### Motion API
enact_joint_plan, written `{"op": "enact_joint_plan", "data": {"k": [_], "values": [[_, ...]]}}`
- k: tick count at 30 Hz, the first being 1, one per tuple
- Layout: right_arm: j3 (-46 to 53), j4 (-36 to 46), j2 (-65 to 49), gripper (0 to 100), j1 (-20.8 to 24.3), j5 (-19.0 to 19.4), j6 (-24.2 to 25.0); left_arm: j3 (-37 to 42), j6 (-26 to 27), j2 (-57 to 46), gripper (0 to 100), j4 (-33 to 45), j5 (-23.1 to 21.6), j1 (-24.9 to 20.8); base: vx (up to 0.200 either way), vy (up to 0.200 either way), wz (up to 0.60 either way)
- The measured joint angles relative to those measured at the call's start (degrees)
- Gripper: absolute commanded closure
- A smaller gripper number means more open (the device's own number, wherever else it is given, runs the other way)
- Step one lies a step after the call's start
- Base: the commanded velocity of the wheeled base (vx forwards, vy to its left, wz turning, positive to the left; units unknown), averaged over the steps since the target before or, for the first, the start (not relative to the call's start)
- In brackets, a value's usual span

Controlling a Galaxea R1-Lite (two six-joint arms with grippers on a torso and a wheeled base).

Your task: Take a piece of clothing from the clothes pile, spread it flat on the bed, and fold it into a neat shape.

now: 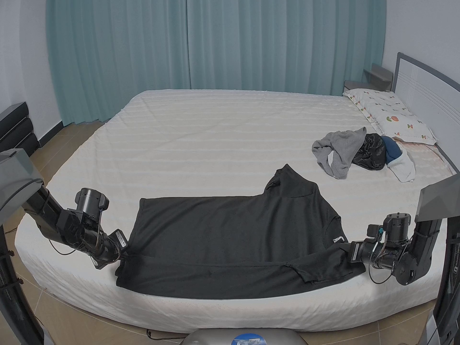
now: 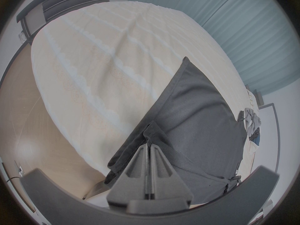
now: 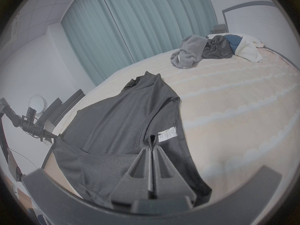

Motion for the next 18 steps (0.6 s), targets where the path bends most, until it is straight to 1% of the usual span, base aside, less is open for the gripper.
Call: {"op": "enact_joint_plan", "data": {"k": [2,3,6,9,14,18], "values": [[-1.29,1.08,0.44,100,0.20,0.00,0.00,-0.54,-0.27,0.85,100,-0.18,0.28,-0.06,0.000,0.000,0.00],[-1.71,1.15,0.63,0,0.28,0.00,0.05,-0.67,-0.49,1.13,0,-0.24,0.30,-0.06,0.000,0.000,0.00],[-2.73,1.12,1.30,0,0.48,0.04,0.55,-1.19,-2.44,1.82,0,-1.52,0.28,-0.06,0.000,0.000,0.00],[-3.22,0.71,1.63,0,0.57,0.12,2.51,-1.52,-3.96,2.29,0,-2.95,0.27,-0.01,0.000,0.000,0.00],[-3.55,0.38,1.27,0,0.48,0.44,8.98,-1.66,-4.32,2.73,0,-3.36,0.22,0.22,0.000,0.000,0.00],[-3.61,0.24,0.06,0,0.00,0.63,13.14,-1.66,-4.46,2.80,0,-3.41,0.02,0.82,0.000,0.000,0.00]]}}
